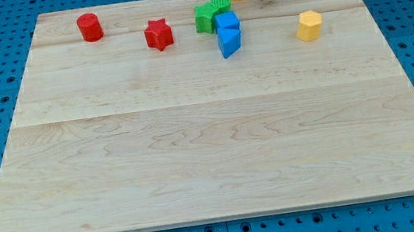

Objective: Push the green star close to the left of the blue cube

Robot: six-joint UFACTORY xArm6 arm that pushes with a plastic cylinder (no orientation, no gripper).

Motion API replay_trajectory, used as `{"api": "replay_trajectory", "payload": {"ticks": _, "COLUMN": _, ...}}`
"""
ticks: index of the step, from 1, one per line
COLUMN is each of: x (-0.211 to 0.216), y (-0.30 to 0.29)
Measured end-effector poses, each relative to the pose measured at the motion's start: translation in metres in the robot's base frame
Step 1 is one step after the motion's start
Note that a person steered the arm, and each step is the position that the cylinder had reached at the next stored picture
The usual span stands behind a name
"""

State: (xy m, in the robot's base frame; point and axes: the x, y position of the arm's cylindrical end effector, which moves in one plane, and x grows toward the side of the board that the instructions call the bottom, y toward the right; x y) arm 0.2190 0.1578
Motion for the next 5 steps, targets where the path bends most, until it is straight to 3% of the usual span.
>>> {"api": "replay_trajectory", "payload": {"ticks": 1, "x": -0.027, "y": 0.015}}
{"api": "replay_trajectory", "payload": {"ticks": 2, "x": -0.028, "y": 0.003}}
{"api": "replay_trajectory", "payload": {"ticks": 4, "x": 0.001, "y": -0.163}}
{"api": "replay_trajectory", "payload": {"ticks": 5, "x": 0.021, "y": -0.159}}
